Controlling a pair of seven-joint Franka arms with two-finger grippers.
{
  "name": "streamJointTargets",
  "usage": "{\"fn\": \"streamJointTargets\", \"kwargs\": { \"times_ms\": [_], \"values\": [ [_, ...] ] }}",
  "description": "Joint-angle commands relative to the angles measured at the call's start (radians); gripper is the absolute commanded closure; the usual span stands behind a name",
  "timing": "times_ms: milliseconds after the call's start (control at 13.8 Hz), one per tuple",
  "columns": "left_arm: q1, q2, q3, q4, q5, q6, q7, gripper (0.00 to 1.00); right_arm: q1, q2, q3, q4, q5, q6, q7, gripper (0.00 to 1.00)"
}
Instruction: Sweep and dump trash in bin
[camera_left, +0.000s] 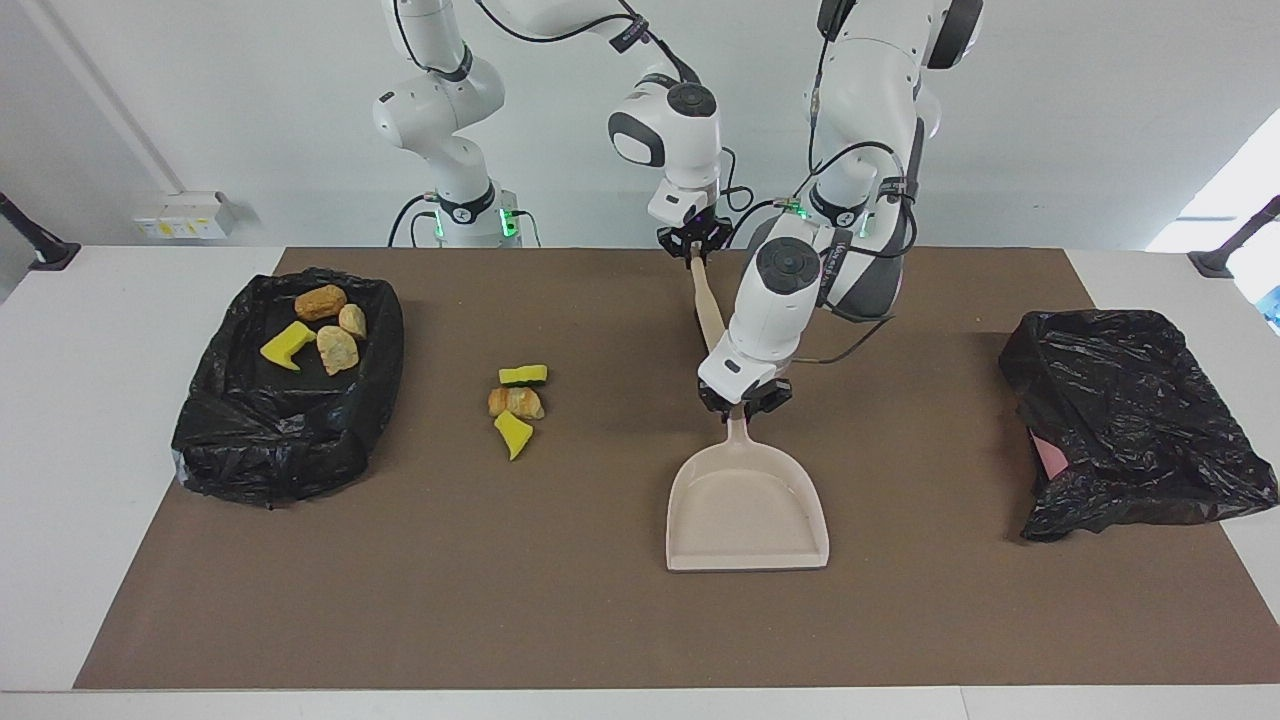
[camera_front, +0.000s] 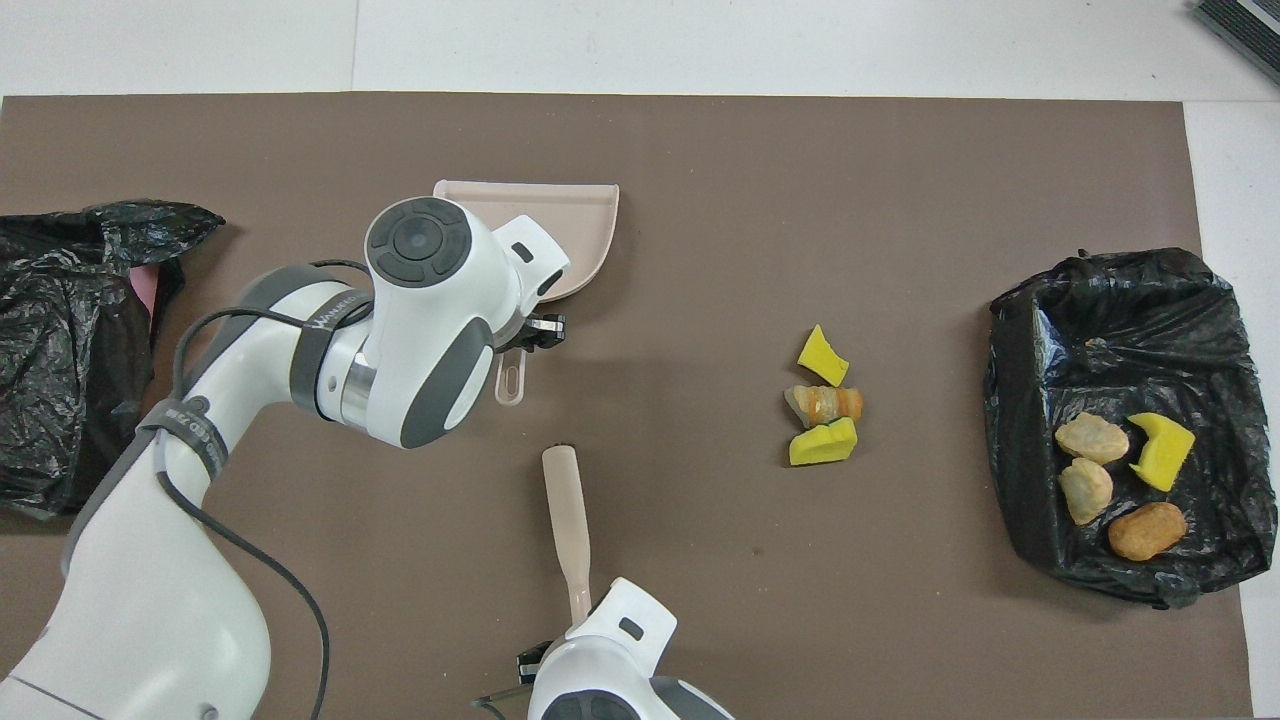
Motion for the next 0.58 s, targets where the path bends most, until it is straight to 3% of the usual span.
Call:
{"fn": "streamJointTargets", "kwargs": {
  "times_ms": [0, 361, 505],
  "values": [
    [0.061, -0.039, -0.001, 0.004, -0.003, -0.049, 0.149, 1.00, -0.070, -0.109, 0.005, -0.012, -0.011, -0.122, -0.094, 1.00],
    [0.179, -0.098, -0.001, -0.001, -0.003, -0.132, 0.586, 1.00, -0.274, -0.241, 0.004, -0.009, -0.011, -0.290, -0.258, 1.00],
    [0.222, -0.111, -0.001, -0.001, -0.003, -0.166, 0.776, 1.00, -0.378, -0.253, 0.002, -0.006, -0.013, -0.315, -0.280, 1.00]
  ]
}}
